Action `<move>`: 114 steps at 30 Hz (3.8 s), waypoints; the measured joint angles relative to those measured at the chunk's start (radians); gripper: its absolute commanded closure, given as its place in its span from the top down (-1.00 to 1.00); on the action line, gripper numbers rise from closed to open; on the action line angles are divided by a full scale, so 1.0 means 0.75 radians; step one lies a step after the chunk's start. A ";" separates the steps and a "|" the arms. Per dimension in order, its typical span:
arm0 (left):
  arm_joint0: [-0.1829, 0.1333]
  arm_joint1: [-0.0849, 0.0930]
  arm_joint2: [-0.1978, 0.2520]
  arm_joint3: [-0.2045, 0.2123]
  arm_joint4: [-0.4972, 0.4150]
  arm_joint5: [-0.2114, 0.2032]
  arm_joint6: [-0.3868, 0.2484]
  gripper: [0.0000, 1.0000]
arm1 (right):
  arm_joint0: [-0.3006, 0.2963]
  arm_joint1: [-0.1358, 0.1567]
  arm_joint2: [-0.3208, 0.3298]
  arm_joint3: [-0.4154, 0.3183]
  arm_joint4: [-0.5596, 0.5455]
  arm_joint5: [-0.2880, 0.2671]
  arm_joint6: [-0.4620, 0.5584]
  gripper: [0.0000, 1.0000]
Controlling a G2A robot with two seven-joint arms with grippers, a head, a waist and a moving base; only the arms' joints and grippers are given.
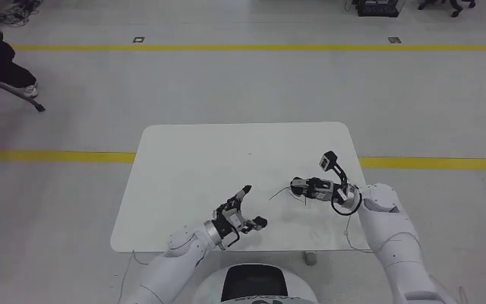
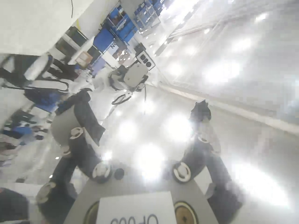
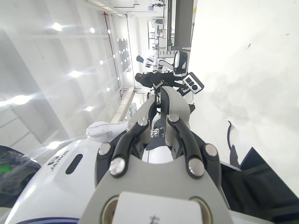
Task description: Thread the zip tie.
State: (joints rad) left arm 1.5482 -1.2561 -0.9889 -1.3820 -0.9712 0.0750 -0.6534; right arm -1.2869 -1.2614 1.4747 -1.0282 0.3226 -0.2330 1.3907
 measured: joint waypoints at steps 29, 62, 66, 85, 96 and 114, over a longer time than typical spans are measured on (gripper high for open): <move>-0.001 0.051 0.023 -0.067 0.596 -0.366 0.024 1.00 | 0.015 0.034 -0.073 0.013 0.046 0.197 -0.035 -1.00; -0.001 0.108 0.018 -0.199 1.218 -0.553 0.117 1.00 | 0.064 0.111 -0.245 0.007 0.085 0.479 -0.001 -1.00; -0.001 0.108 0.018 -0.199 1.221 -0.553 0.118 1.00 | 0.063 0.110 -0.245 0.006 0.085 0.479 -0.001 -1.00; -0.032 0.168 0.083 -0.360 1.818 -0.553 0.312 1.00 | 0.098 0.137 -0.348 0.024 0.107 0.632 -0.001 -1.00; -0.058 0.169 0.106 -0.346 1.905 -0.550 0.330 1.00 | 0.078 0.139 -0.361 -0.006 0.122 0.655 -0.036 -1.00; -0.074 0.177 0.150 -0.371 1.971 -0.528 0.395 0.92 | 0.052 0.151 -0.383 -0.054 0.147 0.675 -0.076 -1.00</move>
State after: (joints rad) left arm 1.4925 -1.1235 -0.8762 -1.6605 0.5067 -0.3210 -0.3574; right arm -1.2478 -1.1484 1.1878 -1.0684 0.4328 0.2735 1.3333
